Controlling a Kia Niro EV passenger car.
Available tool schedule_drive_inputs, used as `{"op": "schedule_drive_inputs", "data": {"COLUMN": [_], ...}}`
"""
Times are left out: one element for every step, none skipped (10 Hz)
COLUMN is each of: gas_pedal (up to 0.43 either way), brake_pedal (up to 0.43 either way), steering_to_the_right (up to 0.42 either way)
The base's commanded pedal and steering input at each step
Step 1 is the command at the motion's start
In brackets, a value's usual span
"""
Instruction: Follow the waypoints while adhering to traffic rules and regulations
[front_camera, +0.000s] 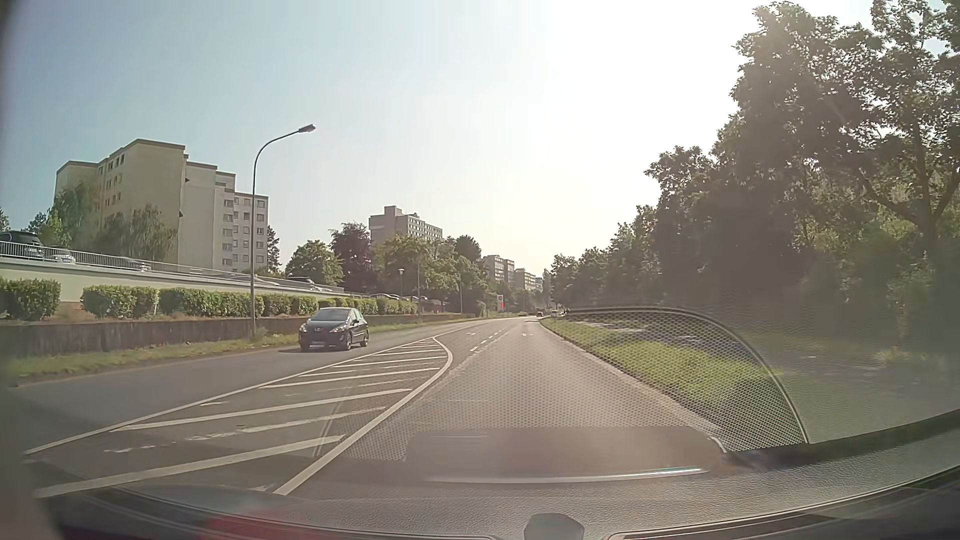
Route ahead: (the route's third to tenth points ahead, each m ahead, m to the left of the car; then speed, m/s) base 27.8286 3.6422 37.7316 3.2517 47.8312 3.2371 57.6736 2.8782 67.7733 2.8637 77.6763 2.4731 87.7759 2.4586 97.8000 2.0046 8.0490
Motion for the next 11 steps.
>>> {"op": "schedule_drive_inputs", "data": {"gas_pedal": [0.350, 0.350, 0.350, 0.350, 0.350, 0.350, 0.350, 0.350, 0.350, 0.350, 0.350], "brake_pedal": [0.030, 0.030, 0.030, 0.030, 0.030, 0.030, 0.030, 0.030, 0.030, 0.030, 0.030], "steering_to_the_right": [-0.011, -0.012, -0.012, -0.012, -0.012, -0.012, -0.012, -0.012, -0.012, -0.012, -0.012]}}
